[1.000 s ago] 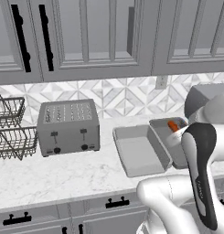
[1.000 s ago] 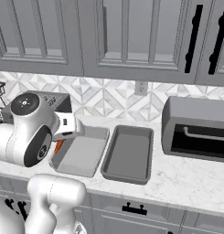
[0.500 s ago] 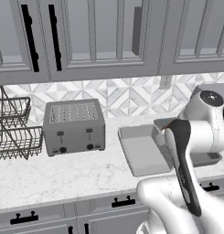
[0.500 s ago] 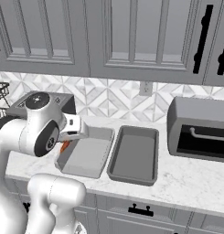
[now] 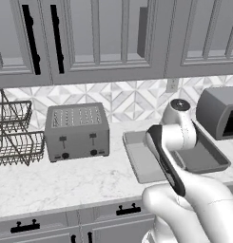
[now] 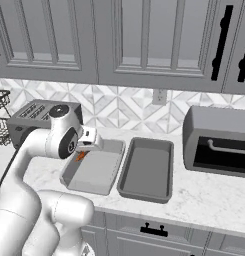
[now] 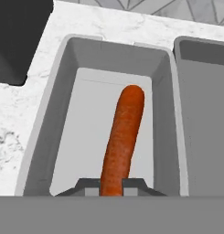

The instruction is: Place one carrot and one fish in each tupperware on the nearby counter, to pack two identical lunches.

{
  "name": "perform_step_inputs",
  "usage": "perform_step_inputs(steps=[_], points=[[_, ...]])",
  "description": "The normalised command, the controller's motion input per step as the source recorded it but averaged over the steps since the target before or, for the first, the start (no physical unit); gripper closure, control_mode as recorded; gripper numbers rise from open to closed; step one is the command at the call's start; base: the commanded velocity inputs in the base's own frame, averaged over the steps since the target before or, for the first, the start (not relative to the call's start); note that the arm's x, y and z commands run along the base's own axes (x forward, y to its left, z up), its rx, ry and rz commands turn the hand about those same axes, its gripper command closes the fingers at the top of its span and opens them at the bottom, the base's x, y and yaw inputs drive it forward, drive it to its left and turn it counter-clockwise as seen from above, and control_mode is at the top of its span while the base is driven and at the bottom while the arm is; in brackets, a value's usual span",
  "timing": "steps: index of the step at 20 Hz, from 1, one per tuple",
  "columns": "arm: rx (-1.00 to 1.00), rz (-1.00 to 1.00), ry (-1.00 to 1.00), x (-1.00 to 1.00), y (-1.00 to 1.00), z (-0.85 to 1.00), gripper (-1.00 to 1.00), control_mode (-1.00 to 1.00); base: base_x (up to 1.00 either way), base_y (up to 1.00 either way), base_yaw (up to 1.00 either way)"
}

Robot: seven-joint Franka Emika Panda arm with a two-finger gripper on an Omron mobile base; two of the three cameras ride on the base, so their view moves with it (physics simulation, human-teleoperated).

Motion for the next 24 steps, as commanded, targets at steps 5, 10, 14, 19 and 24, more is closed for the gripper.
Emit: perform_step_inputs(steps=[5,10,14,19,24], points=[[0.0,0.0,0.09,0.58,0.36,-0.59,1.0,-1.0,0.0,0.0,0.0],[0.02,0.01,0.14,0.42,0.1,-0.59,1.0,-1.0,0.0,0.0,0.0],[0.03,0.11,0.16,0.67,0.0,-0.49,1.0,-1.0,0.0,0.0,0.0],[0.09,0.15,0.13,0.56,-0.05,-0.3,1.0,-1.0,0.0,0.0,0.0],[0.0,0.02,0.0,0.03,0.0,-0.09,-1.0,-1.0,0.0,0.0,0.0]])
